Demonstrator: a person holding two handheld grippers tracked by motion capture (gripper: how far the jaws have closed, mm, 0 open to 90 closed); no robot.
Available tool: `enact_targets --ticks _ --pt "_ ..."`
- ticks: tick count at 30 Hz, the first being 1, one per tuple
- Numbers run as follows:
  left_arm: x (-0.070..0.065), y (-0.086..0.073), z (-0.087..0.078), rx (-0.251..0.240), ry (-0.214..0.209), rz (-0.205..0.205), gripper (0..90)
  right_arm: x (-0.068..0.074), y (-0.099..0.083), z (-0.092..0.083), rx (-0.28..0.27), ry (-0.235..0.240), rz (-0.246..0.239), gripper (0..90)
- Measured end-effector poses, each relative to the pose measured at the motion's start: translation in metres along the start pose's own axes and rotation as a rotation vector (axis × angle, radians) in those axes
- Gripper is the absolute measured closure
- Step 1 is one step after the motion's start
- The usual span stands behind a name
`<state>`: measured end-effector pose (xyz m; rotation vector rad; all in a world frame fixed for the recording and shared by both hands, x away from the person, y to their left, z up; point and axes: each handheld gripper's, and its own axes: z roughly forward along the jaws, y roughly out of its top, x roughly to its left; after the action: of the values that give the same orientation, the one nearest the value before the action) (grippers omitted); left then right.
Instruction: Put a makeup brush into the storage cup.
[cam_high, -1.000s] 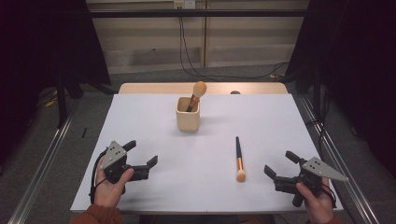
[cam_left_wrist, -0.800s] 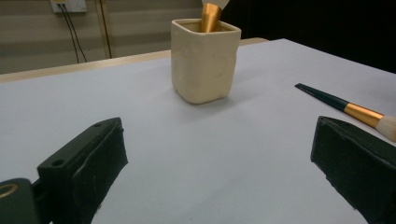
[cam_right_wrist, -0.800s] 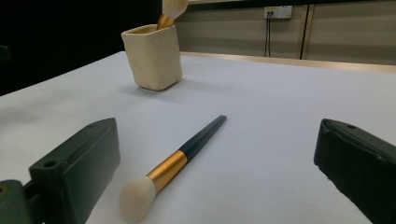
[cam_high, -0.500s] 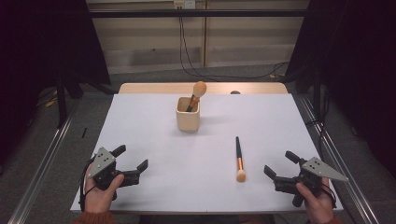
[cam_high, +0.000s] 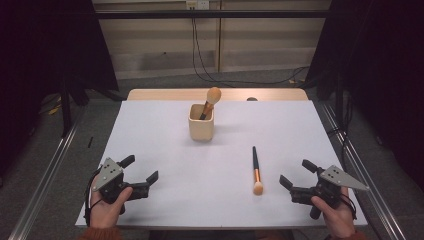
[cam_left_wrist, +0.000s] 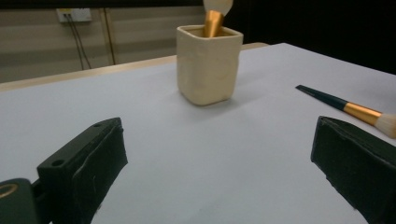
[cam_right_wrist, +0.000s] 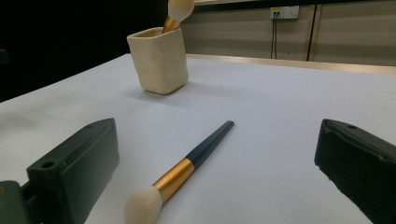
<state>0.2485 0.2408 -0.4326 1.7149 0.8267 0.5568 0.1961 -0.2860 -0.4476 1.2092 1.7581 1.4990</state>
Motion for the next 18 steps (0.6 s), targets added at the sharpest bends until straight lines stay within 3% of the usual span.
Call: enact_targets --ticks 7,13,18 --pt "0.003 -0.001 0.000 0.002 0.018 -0.021 2.9 0.001 0.003 0.015 0.047 0.031 0.005 0.0" --pt "0.003 -0.002 0.000 0.006 0.015 -0.038 2.9 0.004 0.010 0.025 0.031 0.055 0.004 0.3" --pt "0.003 -0.001 -0.001 0.011 0.023 -0.036 3.0 0.006 0.015 0.036 0.054 0.079 -0.017 0.3"
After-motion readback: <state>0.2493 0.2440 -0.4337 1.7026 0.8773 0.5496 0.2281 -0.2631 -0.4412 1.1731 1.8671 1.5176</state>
